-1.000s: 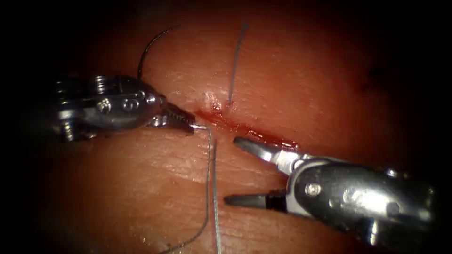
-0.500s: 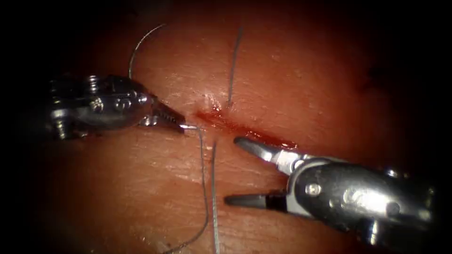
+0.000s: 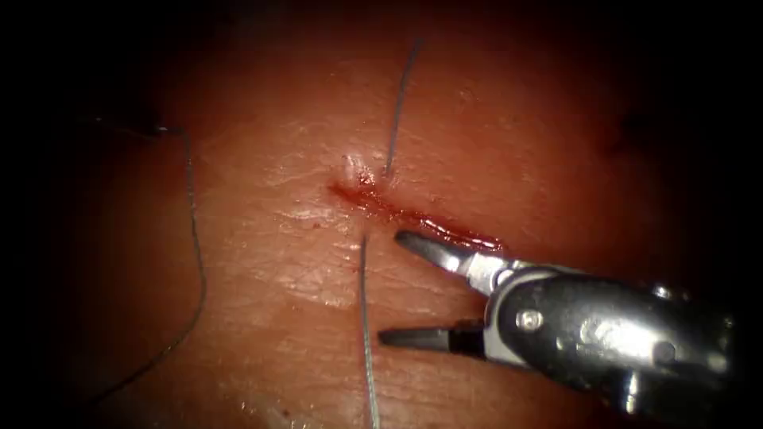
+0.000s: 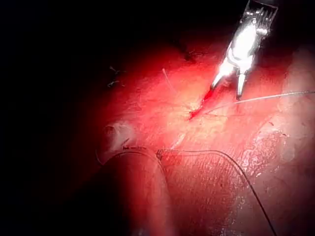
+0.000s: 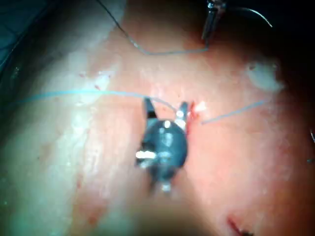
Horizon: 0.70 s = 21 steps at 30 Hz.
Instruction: Wound Closure
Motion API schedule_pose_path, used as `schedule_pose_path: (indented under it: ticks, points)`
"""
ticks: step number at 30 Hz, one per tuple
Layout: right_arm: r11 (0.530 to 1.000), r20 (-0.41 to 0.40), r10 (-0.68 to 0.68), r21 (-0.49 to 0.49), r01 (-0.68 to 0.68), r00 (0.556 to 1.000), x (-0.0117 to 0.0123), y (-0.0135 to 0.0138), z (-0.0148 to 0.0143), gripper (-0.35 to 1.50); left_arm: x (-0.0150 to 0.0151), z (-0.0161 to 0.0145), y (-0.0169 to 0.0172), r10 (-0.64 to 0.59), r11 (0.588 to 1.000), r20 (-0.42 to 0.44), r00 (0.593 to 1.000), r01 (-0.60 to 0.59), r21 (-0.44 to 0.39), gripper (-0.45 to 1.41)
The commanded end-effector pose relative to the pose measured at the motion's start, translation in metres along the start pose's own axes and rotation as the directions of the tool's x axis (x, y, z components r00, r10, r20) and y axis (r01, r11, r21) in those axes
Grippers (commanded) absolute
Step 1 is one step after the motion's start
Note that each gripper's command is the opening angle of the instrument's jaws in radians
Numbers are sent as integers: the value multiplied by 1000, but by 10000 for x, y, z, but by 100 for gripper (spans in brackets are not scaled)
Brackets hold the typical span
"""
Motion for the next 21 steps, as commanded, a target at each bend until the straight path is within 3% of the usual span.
schedule_pose_path:
  ticks: [1, 2, 4, 6, 7, 9, 11, 15, 21]
  points:
    - [1000, -2, -1, 1, 1, 1000, -2, 0, 8, 91, 1, 4, -9, -1, 1000, 1, 1000, 1, 6, -38]
    - [1000, -2, -1, 1, 1, 1000, -1, 1, 8, 91, 0, 3, -13, -5, 1000, 3, 1000, 5, 12, 9]
    - [1000, -2, 0, 1, 0, 1000, -1, 1, 7, 91, 0, 0, -19, -24, 1000, 4, 1000, 24, 13, 74]
    - [1000, -2, 0, 1, 0, 1000, -2, 1, 7, 93, 6, -5, -26, -195, 980, -45, 980, 196, 20, 98]
    - [1000, -2, 0, 1, 0, 1000, -2, 2, 7, 93, 11, -10, -28, -261, 964, -106, 959, 265, 24, 96]
    - [1000, -2, 0, 0, 0, 1000, -3, 2, 7, 93, 23, -19, -30, -322, 937, -269, 908, 346, 46, 72]
    - [1000, -1, 1, -1, -1, 1000, -3, 3, 7, 93, 35, -25, -30, -359, 918, -356, 863, 395, 29, 86]
    - [1000, 0, 2, -4, -2, 1000, -3, 3, 5, 96, 59, -32, -21, -408, 902, -426, 807, 428, -55, 101]
    - [1000, 1, 3, -6, -3, 1000, -4, 3, 5, 96, 79, -26, -8, -418, 905, -476, 774, 401, -141, 111]
